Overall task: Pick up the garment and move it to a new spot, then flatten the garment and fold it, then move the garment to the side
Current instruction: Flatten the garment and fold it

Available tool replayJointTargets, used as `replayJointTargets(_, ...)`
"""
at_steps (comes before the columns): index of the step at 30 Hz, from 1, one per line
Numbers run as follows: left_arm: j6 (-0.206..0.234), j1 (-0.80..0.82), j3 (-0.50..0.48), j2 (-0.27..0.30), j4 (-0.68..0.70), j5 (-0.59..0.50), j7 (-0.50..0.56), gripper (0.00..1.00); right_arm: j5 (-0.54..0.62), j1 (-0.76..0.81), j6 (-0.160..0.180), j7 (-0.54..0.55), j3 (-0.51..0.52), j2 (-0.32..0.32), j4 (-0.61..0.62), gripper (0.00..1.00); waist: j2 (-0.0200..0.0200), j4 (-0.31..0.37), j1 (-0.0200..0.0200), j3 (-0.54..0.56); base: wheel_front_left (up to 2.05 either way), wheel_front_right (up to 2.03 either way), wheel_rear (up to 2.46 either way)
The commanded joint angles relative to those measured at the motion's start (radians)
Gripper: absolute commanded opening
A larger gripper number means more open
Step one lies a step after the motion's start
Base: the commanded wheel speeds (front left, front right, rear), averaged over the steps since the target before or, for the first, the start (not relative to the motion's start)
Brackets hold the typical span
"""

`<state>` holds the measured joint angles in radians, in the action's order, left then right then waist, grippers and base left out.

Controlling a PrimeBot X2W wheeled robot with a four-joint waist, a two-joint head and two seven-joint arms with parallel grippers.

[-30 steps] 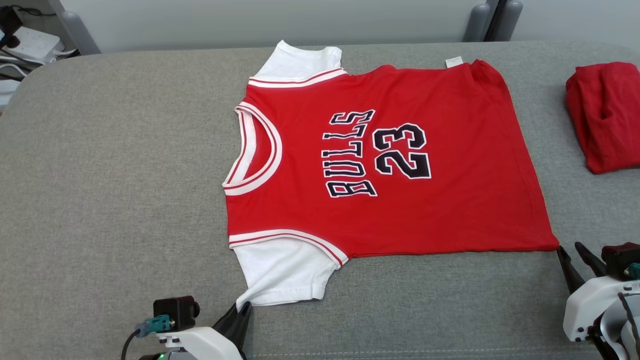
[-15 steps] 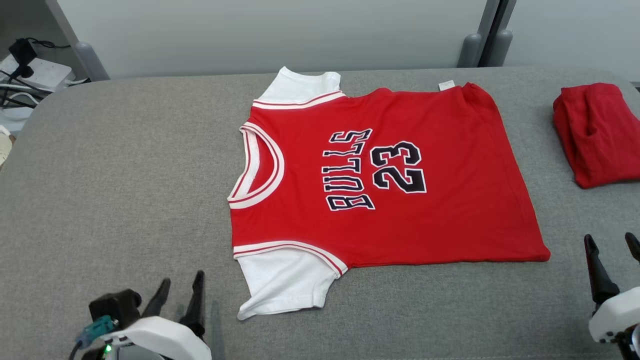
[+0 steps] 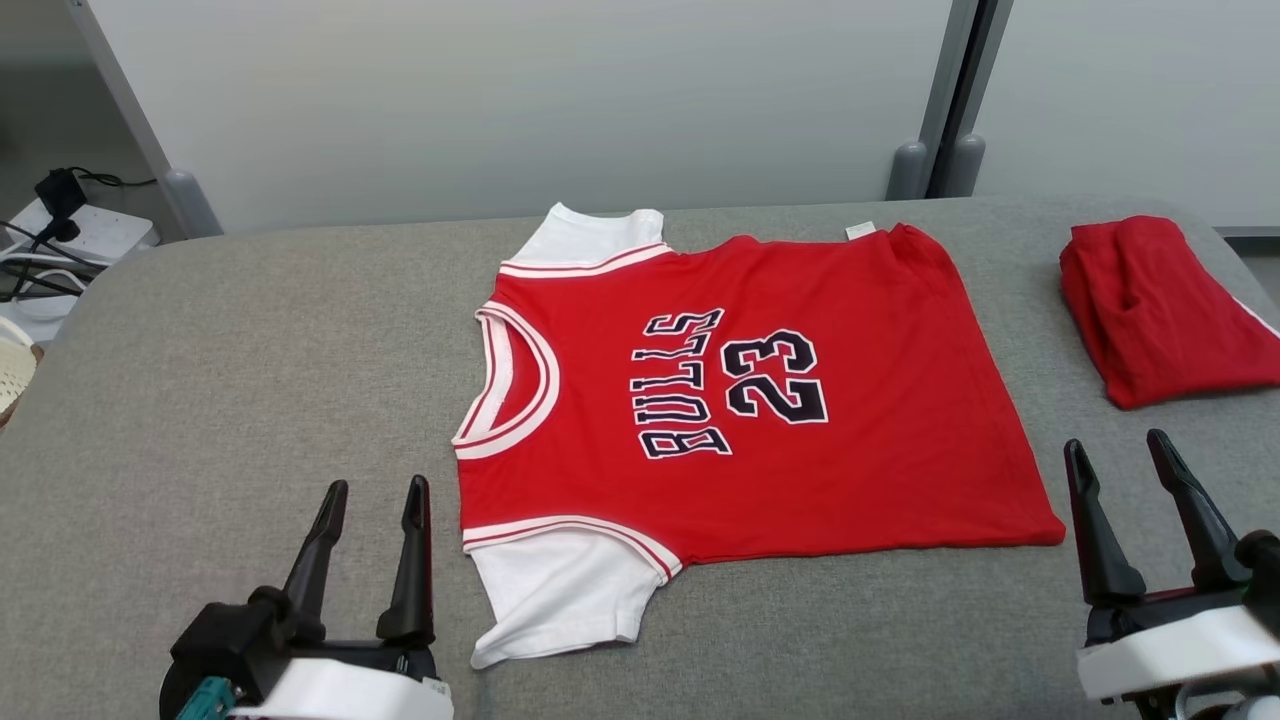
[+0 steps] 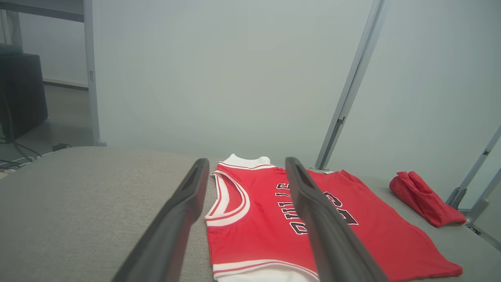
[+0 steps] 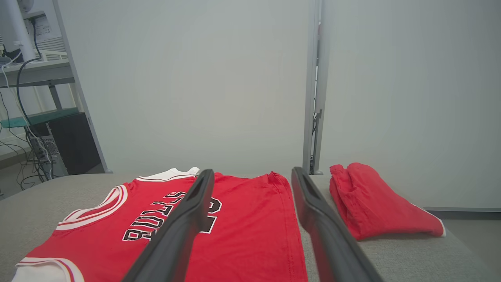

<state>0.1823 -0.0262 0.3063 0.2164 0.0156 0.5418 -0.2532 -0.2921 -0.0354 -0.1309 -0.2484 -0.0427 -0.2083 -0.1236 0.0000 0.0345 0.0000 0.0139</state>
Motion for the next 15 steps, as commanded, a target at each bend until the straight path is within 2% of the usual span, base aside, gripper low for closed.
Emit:
replayJointTargets(1,-0.012,0.011,-0.062,-0.010,0.024,-0.052,-0.008,1.00,0.000,0.005,0.000,-0.013,-0.023,-0.012,0.054,1.00,0.0000,0.004,0.0000,0.004,0.00,0.00,0.00)
replayJointTargets(7,-0.079,-0.066,-0.147,-0.097,0.021,-0.226,-0.008,1.00,-0.011,0.084,0.000,-0.013,-0.015,0.015,0.108,1.00,0.0000,0.009,0.0000,0.020,0.00,0.00,0.00)
replayJointTargets(15,-0.192,-0.139,-0.227,-0.155,0.028,-0.301,-0.008,1.00,-0.026,0.162,0.000,-0.013,-0.002,0.027,0.140,1.00,0.0000,0.006,0.0000,0.043,0.00,0.00,0.00)
